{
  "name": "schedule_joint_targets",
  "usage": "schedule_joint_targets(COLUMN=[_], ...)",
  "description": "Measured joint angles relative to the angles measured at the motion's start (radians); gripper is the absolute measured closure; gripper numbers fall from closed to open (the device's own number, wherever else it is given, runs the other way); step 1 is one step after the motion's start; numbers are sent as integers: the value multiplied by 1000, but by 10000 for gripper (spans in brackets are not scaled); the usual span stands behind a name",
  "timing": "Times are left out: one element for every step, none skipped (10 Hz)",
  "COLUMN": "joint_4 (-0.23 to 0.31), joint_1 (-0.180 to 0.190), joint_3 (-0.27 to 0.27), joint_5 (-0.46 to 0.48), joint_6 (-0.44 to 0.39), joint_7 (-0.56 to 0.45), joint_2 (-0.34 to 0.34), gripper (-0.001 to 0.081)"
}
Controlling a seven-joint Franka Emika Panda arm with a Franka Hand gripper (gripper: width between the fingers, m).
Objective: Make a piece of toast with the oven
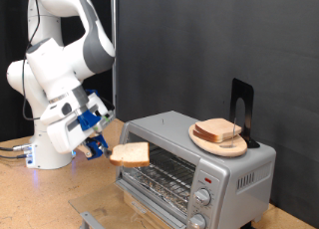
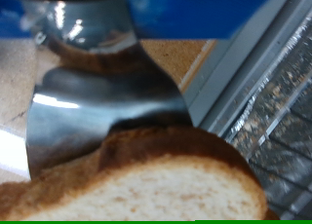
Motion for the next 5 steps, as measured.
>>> schedule_joint_targets(joint_4=[-2,-3,-3,-3,-2], joint_1=[1,2,4,6,6], joint_3=[5,10,13,13,13], joint_5=[11,27,48,72,92], joint_6=[25,49,68,75,76], joint_7=[-16,-35,-59,-86,-108], joint_2=[23,47,68,83,89], gripper=[406,406,406,406,406])
